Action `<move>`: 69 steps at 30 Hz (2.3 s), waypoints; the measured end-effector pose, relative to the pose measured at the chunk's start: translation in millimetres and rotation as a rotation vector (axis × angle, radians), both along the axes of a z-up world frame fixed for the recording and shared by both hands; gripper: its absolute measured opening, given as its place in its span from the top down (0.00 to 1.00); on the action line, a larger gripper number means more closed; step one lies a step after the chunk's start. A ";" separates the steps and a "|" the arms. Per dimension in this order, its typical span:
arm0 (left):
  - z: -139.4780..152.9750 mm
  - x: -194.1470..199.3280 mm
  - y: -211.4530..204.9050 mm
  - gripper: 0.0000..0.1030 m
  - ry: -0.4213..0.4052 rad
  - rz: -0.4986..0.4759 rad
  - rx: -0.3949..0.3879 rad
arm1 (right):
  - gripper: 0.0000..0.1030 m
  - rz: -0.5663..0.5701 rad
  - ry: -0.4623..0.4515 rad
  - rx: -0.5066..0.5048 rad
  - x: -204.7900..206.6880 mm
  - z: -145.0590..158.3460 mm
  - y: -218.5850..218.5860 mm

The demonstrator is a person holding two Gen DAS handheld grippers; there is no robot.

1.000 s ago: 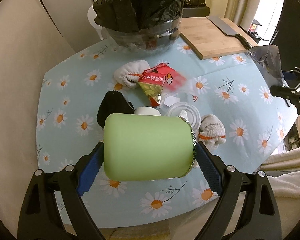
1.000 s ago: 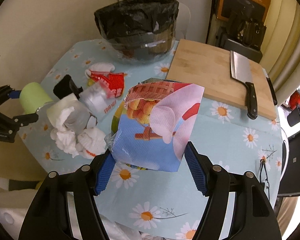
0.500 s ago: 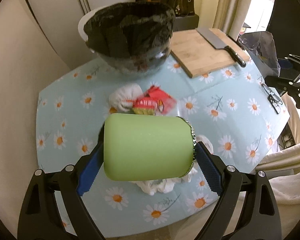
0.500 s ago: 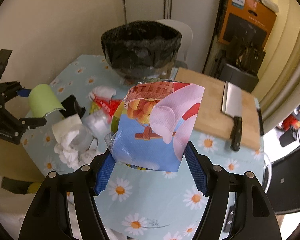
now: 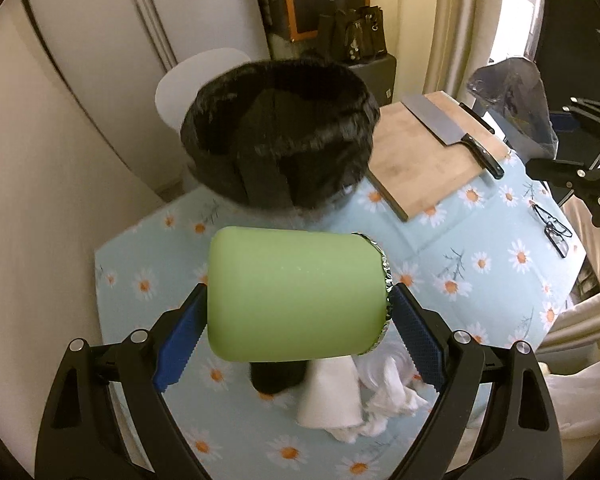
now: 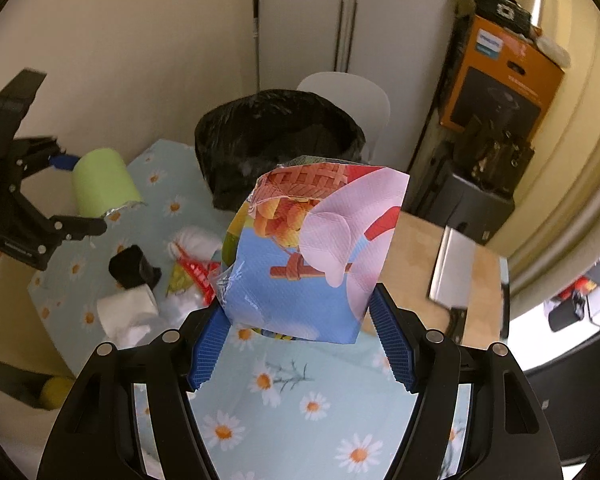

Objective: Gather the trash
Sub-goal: 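Carry the green cup and snack bag with both tools over the black bin, then open both tools to drop the green cup and snack bag into the bin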

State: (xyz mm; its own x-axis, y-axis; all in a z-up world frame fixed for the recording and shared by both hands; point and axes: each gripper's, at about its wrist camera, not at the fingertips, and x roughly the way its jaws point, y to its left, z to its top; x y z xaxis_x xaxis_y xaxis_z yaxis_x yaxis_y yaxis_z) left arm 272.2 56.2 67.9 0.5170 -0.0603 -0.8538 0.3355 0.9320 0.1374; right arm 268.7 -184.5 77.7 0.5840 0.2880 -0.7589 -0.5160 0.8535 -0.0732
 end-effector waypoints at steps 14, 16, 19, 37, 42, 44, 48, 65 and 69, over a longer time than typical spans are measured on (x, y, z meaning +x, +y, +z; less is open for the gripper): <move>12.4 87.2 1.8 0.15 -0.031 -0.049 -0.013 | 0.37 0.044 -0.033 -0.049 79.6 13.0 40.2; 11.1 97.1 2.4 0.15 -0.031 -0.056 -0.018 | 0.37 0.049 -0.031 -0.047 89.7 13.1 45.4; 9.1 114.9 3.1 0.15 -0.024 -0.062 -0.031 | 0.37 0.056 -0.027 -0.041 104.3 11.3 52.9; -24.0 201.7 -1.2 0.15 0.043 -0.101 -0.041 | 0.37 0.079 0.013 -0.037 181.2 -15.5 80.9; -37.0 213.2 -3.8 0.14 0.066 -0.107 -0.007 | 0.36 0.099 0.017 -0.043 195.4 -22.4 88.4; -39.3 213.6 -3.6 0.13 0.056 -0.110 0.006 | 0.25 0.116 -0.004 -0.059 198.1 -23.2 90.6; -32.0 208.8 -2.8 0.06 0.013 -0.098 0.027 | 0.16 0.106 -0.072 -0.073 193.3 -18.0 90.8; 3.3 131.8 32.9 0.06 -0.169 0.136 -0.079 | 0.15 0.012 -0.064 -0.005 141.5 -3.5 53.8; 0.9 111.0 41.3 0.06 -0.158 0.171 -0.081 | 0.15 0.008 -0.058 0.017 124.1 1.9 47.5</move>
